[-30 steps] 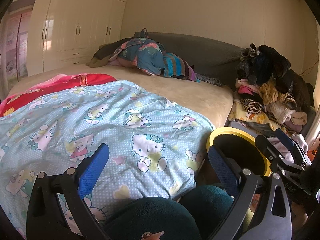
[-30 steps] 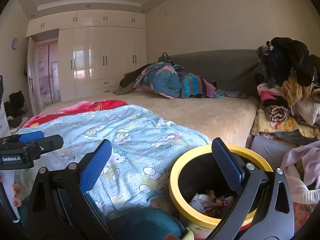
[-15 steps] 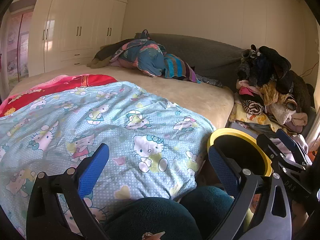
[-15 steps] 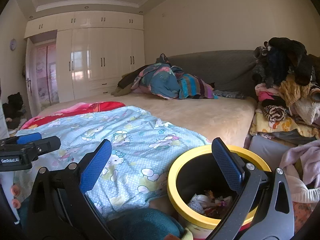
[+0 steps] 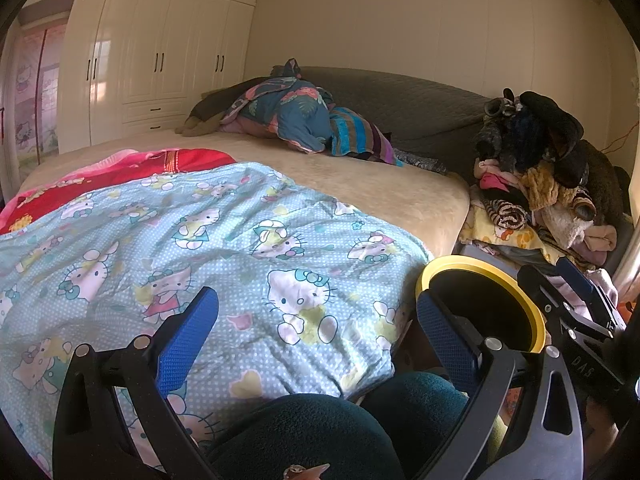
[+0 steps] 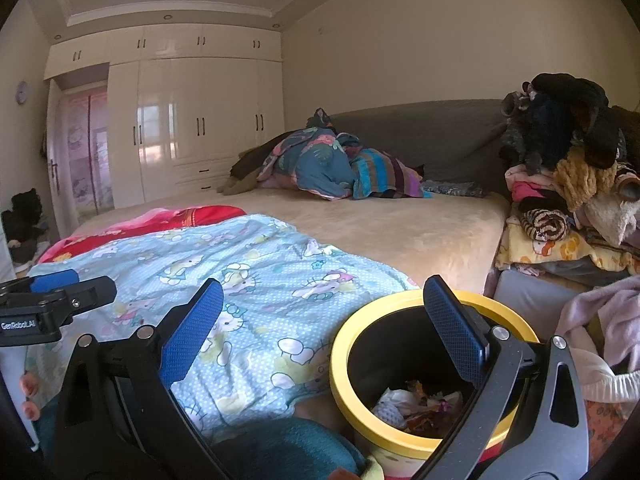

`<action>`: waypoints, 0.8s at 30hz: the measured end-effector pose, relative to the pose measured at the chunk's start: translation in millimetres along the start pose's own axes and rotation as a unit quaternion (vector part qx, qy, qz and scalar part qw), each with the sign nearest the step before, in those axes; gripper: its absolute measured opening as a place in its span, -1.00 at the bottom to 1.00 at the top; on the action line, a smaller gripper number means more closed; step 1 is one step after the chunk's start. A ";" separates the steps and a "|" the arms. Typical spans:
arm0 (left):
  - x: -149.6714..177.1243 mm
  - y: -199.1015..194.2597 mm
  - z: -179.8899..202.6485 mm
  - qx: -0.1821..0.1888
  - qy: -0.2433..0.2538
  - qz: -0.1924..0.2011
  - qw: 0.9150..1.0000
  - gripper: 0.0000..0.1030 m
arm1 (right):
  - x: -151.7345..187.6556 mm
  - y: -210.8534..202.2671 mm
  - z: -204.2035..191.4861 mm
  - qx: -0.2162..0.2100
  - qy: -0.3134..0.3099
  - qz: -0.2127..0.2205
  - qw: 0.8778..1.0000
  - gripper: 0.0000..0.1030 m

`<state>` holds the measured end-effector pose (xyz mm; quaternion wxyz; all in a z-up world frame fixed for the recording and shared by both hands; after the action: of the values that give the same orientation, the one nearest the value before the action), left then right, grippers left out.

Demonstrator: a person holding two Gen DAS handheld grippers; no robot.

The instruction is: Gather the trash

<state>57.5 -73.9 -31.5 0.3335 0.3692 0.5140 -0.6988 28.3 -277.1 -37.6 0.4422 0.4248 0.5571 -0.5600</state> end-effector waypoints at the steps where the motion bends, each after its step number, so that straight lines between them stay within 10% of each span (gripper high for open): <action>1: 0.1 -0.1 -0.3 0.000 0.000 0.000 1.000 0.88 | -0.2 0.3 0.2 0.000 0.001 -0.001 1.000 0.79; 24: 0.1 0.3 -0.1 0.000 0.000 0.000 1.000 0.88 | 1.0 -0.6 2.1 0.003 0.002 0.000 1.000 0.79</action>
<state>57.7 -74.0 -31.7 0.3333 0.3695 0.5142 -0.6985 27.6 -279.3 -38.4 0.4397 0.4270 0.5567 -0.5608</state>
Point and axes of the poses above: each gripper's, at about its wrist camera, not at the fingertips, and y roughly the way its jaws point, z to its right, x to its underside, the point moved 5 cm from there along y, roughly the way its jaws point, and after that the axes turned 5 degrees about -y, right-handed, at the moved point
